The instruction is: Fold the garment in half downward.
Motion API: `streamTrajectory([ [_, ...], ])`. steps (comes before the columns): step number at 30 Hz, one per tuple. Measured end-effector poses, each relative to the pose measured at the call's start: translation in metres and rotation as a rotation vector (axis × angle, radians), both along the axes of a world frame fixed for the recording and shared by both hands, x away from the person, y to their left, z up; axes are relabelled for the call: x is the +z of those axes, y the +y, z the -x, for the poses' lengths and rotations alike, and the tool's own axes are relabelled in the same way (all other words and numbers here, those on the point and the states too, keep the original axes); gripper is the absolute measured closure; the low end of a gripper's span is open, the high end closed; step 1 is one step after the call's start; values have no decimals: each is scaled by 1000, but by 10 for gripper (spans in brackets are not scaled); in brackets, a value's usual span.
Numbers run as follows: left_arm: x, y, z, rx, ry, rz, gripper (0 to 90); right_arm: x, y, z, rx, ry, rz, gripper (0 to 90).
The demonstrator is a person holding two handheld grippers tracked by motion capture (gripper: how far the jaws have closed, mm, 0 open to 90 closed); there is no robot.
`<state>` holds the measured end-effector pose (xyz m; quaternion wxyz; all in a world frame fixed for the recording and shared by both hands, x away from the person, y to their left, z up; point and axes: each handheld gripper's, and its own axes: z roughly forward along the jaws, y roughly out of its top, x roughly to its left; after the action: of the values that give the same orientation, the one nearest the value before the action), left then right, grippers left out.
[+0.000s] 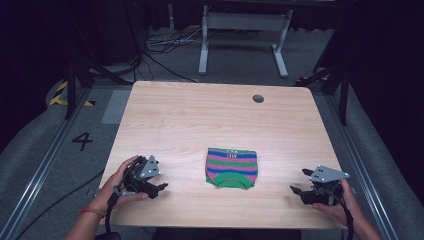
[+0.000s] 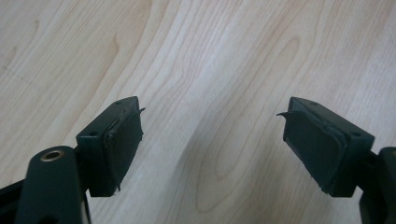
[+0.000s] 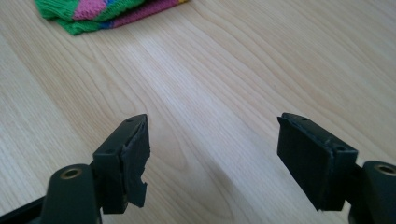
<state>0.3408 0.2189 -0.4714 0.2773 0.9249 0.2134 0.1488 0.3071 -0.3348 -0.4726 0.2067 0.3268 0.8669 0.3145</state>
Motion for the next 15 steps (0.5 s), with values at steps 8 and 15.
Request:
streamTrajectory([
  [8,-8,22,5,46,29,30,197,-7,-24,6,-69,14,-11,259],
  [15,-14,41,8,96,50,51,194,-15,-43,11,-132,36,-51,259],
])
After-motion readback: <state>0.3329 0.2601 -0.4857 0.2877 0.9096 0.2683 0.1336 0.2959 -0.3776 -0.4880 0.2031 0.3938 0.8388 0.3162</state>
